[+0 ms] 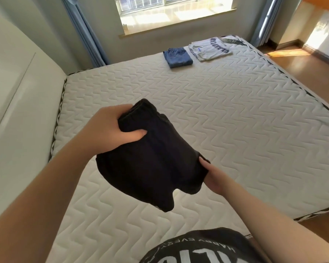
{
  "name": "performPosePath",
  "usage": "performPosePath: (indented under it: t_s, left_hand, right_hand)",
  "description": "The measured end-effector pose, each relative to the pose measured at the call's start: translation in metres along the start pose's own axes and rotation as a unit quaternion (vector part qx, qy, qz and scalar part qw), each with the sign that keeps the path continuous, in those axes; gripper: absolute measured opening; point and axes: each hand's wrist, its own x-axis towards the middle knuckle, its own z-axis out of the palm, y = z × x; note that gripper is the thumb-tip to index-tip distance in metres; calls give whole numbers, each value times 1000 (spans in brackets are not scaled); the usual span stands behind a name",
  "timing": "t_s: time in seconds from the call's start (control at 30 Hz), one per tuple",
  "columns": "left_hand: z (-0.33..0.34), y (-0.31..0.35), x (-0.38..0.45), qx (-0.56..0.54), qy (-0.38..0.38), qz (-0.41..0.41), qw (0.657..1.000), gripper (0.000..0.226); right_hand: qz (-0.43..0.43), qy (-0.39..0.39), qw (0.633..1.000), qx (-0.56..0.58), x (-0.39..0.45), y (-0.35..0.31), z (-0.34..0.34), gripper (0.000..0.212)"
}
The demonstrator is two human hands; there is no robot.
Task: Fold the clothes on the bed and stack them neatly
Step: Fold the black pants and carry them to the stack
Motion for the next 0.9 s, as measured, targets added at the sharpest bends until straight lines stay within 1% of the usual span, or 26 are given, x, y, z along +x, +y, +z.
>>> performPosePath:
  t_s: [0.03,0.13,0.2,0.23,0.3,0.37,0.43,0.53,0.57,0.63,0.7,0.8,0.9]
  left_hand:
    - [-1,-3,-2,-16,3,-7,1000,31]
    - [-5,-22,-12,-61,20,-37,997,41]
    - [-4,-38,-20,-92,19,-61,994,43]
    - [-2,-46,-23,-108,16,-71,992,43]
    - [3,-63,-30,-135,7,-86,987,44]
    - [11,-81,-37,-158,1,-109,981,52]
    - [21,-102,-43,-181,1,-131,975,57]
    - [41,-128,-51,-215,4,-159,964,57]
    - [50,-134,-54,-220,1,-166,961,57]
    - [71,-144,-59,-230,-13,-175,957,57]
    - [97,-152,-66,-249,-30,-194,948,51]
    - [144,-166,-77,-274,-52,-240,930,43]
    - [192,-178,-94,-302,-71,-282,908,37]
  right_hand:
    - [-18,11,1000,-12,-2,-9,-5,67]
    - [-58,85,990,-97,-11,-36,-19,68]
    - [-87,126,976,-155,-20,-51,-28,59]
    - [-98,141,971,-165,-25,-58,-32,54]
    - [-114,147,971,-147,-34,-70,-38,50]
    - [-123,140,974,-127,-42,-79,-43,50]
    - [-126,148,972,-132,-50,-87,-47,53]
    - [-145,181,962,-142,-64,-99,-46,62]
    - [-153,190,958,-148,-69,-104,-44,60]
    - [-163,200,948,-188,-80,-109,-40,46]
    - [-165,198,936,-242,-89,-110,-40,34]
    - [-145,201,917,-314,-103,-106,-49,25]
    - [-94,200,903,-369,-111,-98,-66,19]
